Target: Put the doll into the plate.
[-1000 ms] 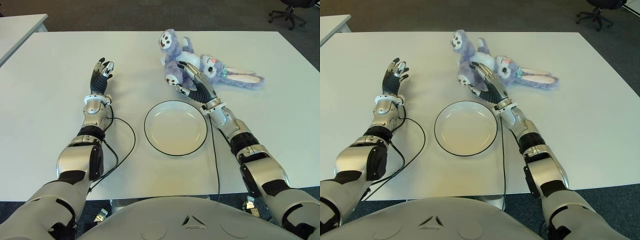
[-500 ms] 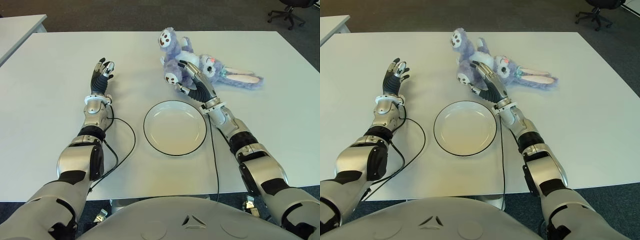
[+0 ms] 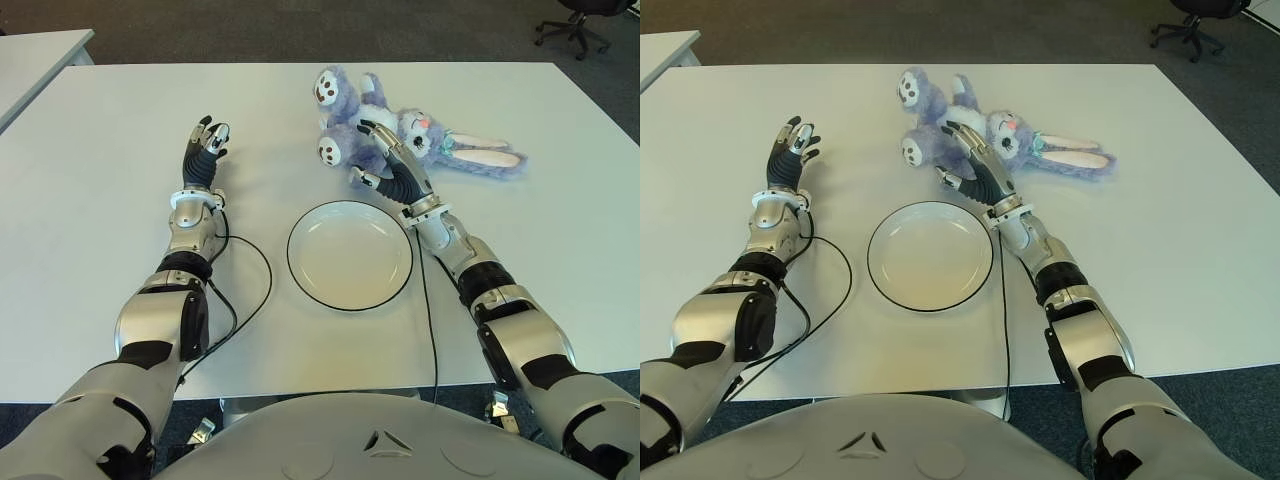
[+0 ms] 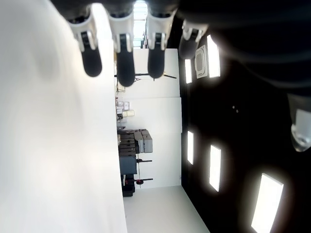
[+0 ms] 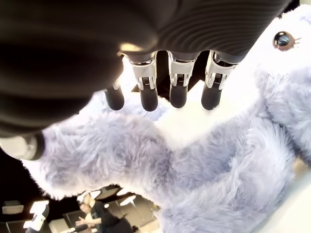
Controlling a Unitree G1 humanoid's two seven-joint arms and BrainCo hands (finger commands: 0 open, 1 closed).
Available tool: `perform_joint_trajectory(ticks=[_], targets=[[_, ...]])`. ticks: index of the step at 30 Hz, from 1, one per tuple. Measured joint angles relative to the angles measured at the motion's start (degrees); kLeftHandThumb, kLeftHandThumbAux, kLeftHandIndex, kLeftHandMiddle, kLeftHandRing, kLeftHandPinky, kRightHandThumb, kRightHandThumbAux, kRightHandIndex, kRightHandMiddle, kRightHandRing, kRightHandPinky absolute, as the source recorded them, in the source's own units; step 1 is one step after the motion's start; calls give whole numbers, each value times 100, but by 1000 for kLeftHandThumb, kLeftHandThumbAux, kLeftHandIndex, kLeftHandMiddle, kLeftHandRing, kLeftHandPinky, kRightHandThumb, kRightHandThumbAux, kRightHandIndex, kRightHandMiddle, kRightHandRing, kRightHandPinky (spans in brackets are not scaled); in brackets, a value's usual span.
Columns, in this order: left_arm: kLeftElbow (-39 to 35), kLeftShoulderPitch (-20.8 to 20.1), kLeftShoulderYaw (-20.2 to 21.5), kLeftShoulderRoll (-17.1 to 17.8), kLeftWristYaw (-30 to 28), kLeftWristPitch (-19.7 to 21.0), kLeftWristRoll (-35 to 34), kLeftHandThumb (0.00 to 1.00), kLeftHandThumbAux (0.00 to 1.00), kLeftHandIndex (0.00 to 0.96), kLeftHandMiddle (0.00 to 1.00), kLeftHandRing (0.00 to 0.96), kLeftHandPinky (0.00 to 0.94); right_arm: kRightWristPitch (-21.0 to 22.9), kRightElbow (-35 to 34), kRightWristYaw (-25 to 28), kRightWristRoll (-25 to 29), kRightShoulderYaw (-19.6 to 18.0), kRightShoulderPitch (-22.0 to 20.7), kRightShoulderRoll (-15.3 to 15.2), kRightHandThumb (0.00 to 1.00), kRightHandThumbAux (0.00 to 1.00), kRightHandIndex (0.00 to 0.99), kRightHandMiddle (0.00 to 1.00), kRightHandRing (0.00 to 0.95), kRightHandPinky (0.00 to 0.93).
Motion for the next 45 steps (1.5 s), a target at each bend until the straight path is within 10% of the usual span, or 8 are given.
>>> perform_joint_trajectory(ticks=[45], targets=[[-35, -1, 6, -28, 0, 0, -2, 0, 387, 11, 152, 169, 146, -118, -142, 605, 118, 50, 18, 2, 388, 169, 0, 0, 0, 0]])
